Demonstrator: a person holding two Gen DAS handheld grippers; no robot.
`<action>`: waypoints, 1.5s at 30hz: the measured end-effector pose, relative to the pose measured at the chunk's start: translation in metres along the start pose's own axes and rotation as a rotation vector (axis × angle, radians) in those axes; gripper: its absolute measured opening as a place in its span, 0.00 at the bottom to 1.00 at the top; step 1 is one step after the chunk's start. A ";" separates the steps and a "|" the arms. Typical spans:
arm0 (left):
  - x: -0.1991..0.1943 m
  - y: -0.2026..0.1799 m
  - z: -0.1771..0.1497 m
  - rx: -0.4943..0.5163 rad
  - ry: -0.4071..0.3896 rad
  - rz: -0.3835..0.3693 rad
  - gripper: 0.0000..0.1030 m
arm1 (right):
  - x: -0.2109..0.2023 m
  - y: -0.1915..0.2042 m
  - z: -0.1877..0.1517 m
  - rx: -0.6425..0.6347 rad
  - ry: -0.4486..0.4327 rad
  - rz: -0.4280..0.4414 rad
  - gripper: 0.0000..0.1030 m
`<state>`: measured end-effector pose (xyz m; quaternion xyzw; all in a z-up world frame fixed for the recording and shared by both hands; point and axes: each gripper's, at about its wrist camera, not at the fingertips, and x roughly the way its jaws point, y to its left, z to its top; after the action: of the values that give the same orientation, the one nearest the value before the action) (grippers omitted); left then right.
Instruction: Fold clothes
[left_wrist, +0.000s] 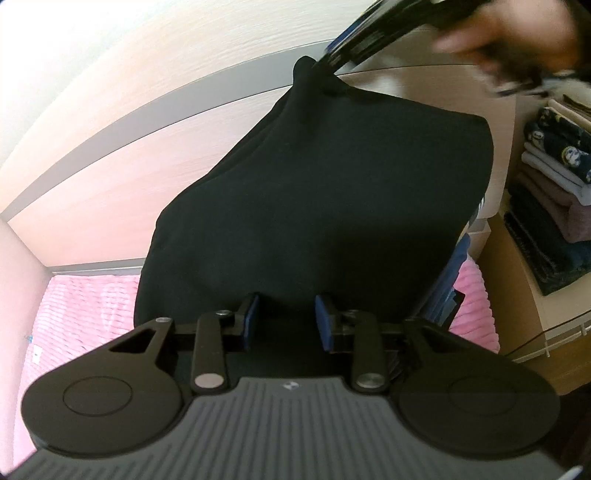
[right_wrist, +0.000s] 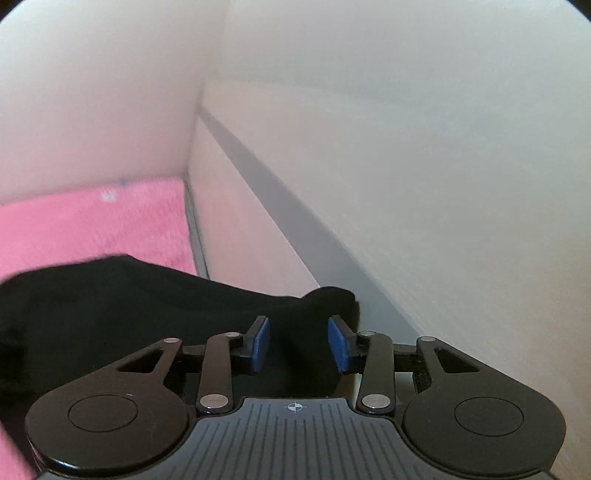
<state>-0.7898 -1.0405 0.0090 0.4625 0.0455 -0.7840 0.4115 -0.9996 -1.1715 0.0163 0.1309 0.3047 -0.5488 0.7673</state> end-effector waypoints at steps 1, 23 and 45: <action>-0.001 -0.001 -0.001 0.001 0.003 0.001 0.25 | 0.014 0.001 0.000 -0.003 0.039 0.010 0.38; 0.001 -0.019 -0.006 0.044 0.015 0.047 0.16 | 0.056 -0.007 -0.001 0.048 0.173 0.071 0.38; 0.004 -0.025 -0.011 0.066 -0.002 0.065 0.13 | -0.013 0.029 -0.007 -0.084 0.106 0.057 0.56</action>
<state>-0.8003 -1.0212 -0.0081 0.4763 0.0042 -0.7718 0.4213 -0.9775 -1.1474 0.0144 0.1361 0.3639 -0.5057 0.7703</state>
